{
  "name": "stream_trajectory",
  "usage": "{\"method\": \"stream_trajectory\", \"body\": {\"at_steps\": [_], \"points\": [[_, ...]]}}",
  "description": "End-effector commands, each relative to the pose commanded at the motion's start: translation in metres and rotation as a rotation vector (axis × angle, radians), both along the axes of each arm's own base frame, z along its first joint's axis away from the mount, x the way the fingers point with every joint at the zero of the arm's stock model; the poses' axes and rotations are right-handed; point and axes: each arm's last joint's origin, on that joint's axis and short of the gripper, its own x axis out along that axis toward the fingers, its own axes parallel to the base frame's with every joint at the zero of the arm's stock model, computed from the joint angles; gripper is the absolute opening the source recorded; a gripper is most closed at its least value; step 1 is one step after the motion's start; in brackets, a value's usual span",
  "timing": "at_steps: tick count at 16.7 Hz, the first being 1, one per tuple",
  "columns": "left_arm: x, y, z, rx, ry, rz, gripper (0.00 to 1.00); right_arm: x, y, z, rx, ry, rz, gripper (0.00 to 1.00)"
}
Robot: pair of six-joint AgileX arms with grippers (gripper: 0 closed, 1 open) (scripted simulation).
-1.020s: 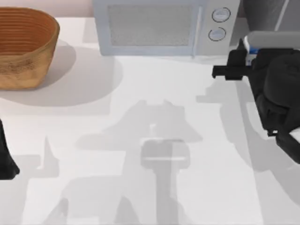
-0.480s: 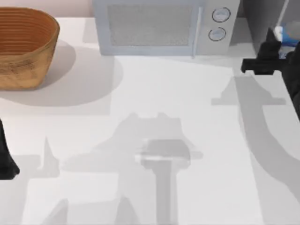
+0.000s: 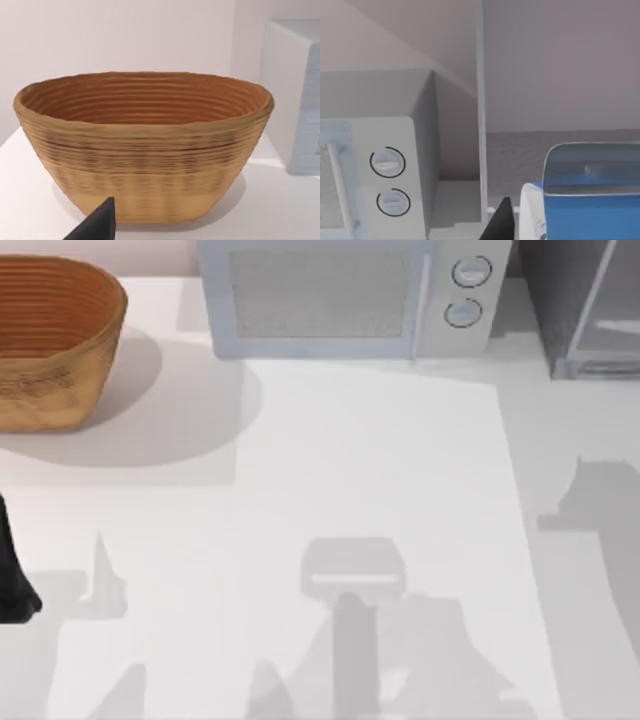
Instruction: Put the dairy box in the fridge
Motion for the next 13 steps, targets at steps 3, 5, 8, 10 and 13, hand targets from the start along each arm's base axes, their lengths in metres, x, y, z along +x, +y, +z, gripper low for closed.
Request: {"method": "stream_trajectory", "body": {"at_steps": [3,5,8,10,13], "points": [[0.000,0.000,0.000,0.000,0.000,0.000,1.00,-0.033,-0.016,-0.017,-0.007,-0.014,-0.001,0.00],[0.000,0.000,0.000,0.000,0.000,0.000,1.00,-0.048,-0.022,-0.033,-0.013,-0.018,0.001,0.00],[0.000,0.000,0.000,0.000,0.000,0.000,1.00,-0.060,-0.027,-0.054,-0.020,-0.012,0.007,0.00],[0.000,0.000,0.000,0.000,0.000,0.000,1.00,-0.063,-0.029,-0.063,-0.023,-0.004,0.011,0.00],[0.000,0.000,0.000,0.000,0.000,0.000,1.00,-0.063,-0.029,-0.067,-0.024,0.000,0.012,0.00]]}}
